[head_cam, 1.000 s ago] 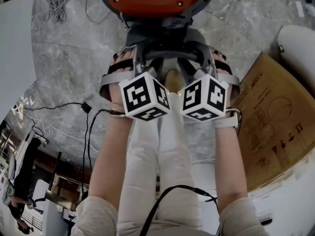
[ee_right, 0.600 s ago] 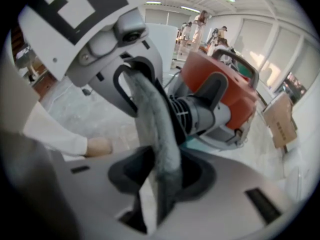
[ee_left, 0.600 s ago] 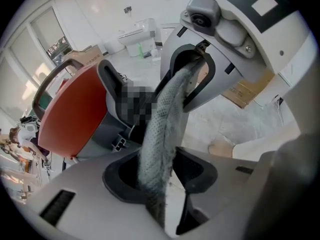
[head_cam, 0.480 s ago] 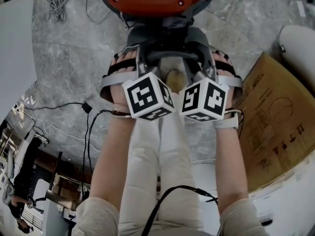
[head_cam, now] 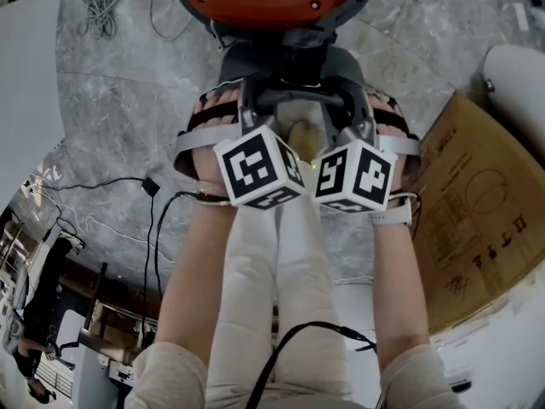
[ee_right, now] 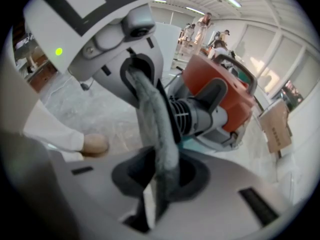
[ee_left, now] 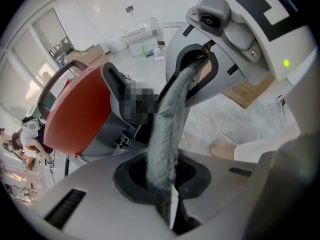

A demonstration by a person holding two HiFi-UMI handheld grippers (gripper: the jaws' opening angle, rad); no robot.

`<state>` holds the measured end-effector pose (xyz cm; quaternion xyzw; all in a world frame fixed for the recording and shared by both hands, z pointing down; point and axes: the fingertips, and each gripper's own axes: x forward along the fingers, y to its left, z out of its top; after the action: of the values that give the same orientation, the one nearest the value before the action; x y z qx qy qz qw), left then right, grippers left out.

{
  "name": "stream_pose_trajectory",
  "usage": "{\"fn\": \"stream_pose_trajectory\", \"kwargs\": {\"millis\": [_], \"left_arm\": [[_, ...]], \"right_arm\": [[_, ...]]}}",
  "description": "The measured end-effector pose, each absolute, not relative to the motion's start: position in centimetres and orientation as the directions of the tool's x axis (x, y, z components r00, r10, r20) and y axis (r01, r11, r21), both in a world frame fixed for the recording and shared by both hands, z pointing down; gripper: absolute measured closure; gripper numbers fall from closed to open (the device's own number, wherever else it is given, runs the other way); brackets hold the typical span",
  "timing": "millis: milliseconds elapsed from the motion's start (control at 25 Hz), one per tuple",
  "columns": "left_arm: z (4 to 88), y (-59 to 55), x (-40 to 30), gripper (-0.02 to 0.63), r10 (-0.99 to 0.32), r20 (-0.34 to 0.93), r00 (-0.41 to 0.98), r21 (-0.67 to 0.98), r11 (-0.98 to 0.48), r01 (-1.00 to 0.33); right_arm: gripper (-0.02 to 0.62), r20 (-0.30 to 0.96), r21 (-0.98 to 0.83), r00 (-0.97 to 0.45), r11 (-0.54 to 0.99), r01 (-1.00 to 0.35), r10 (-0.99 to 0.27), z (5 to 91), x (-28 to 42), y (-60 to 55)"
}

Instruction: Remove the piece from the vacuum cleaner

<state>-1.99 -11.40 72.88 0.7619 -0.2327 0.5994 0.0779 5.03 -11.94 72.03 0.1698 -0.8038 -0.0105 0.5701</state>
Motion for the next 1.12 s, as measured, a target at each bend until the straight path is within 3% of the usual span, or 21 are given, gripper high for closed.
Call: {"fn": "stream_pose_trajectory", "kwargs": {"millis": [1120], "left_arm": [[72.7,-10.3,-1.9,0.567,-0.236,0.955,0.177,-0.133,-0.880,-0.456]], "right_arm": [[0.538,0.915,0.194,-0.291,0.938,-0.288,-0.278,71.7,5.1,-11.0]]}}
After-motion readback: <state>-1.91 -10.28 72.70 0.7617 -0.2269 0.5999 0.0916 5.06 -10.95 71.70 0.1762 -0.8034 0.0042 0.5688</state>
